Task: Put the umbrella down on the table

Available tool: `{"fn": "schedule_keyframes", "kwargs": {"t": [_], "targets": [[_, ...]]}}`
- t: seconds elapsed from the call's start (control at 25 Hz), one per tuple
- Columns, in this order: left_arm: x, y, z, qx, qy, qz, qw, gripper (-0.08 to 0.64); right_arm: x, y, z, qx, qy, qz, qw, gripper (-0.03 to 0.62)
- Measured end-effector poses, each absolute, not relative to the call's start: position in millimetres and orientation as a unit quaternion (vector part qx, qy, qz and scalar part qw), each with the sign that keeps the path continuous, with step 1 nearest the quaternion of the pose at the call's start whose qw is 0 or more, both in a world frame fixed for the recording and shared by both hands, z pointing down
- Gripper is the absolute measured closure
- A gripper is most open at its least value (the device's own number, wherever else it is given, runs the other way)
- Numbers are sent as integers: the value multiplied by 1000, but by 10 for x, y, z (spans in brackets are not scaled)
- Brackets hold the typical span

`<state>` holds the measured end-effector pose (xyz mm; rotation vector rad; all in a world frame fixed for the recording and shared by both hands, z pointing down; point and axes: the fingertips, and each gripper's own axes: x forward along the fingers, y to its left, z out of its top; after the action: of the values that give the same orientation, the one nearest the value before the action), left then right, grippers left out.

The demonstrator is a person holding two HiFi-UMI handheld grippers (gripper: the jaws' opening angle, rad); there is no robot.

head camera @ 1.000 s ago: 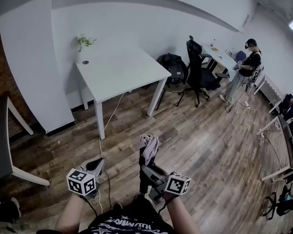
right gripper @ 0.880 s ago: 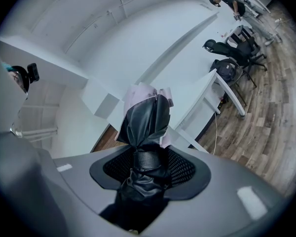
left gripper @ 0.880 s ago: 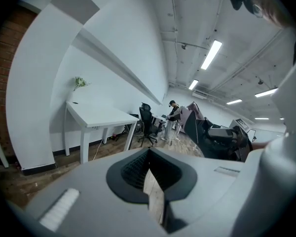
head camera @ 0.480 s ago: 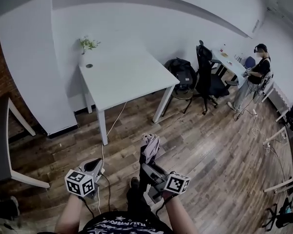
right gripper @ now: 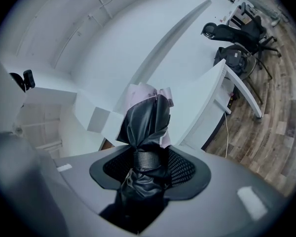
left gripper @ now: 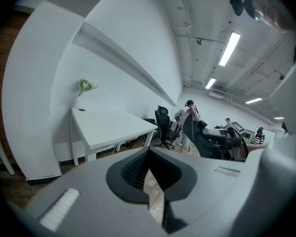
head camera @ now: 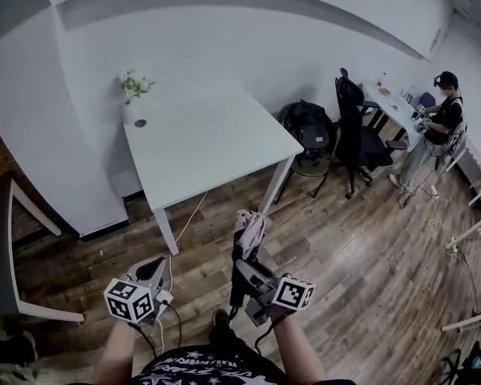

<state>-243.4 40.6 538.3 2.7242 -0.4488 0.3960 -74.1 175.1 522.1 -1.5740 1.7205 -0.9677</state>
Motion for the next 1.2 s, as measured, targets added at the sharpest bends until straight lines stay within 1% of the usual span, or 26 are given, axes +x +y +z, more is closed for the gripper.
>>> {"fn": "schedule_keyframes", "kwargs": {"t": [0.28, 0.44, 0.72, 0.84, 1.2], "targets": [[-1856, 137, 5348, 959, -169, 145, 176, 557, -105, 1426, 5177, -582, 651, -372, 315, 364], [-1543, -30, 5339, 957, -179, 142, 176, 557, 177, 1284, 5112, -574, 670, -361, 302, 362], [-990, -132, 5384, 957, -184, 136, 180, 557, 773, 1202, 5199, -582, 655, -373, 306, 364], [-862, -107, 5370, 957, -183, 134, 181, 557, 880, 1168, 5174, -582, 662, -368, 297, 364], [-689, -416, 5413, 953, -187, 141, 192, 557, 1065, 933, 5347, -579, 638, -400, 313, 364]]}}
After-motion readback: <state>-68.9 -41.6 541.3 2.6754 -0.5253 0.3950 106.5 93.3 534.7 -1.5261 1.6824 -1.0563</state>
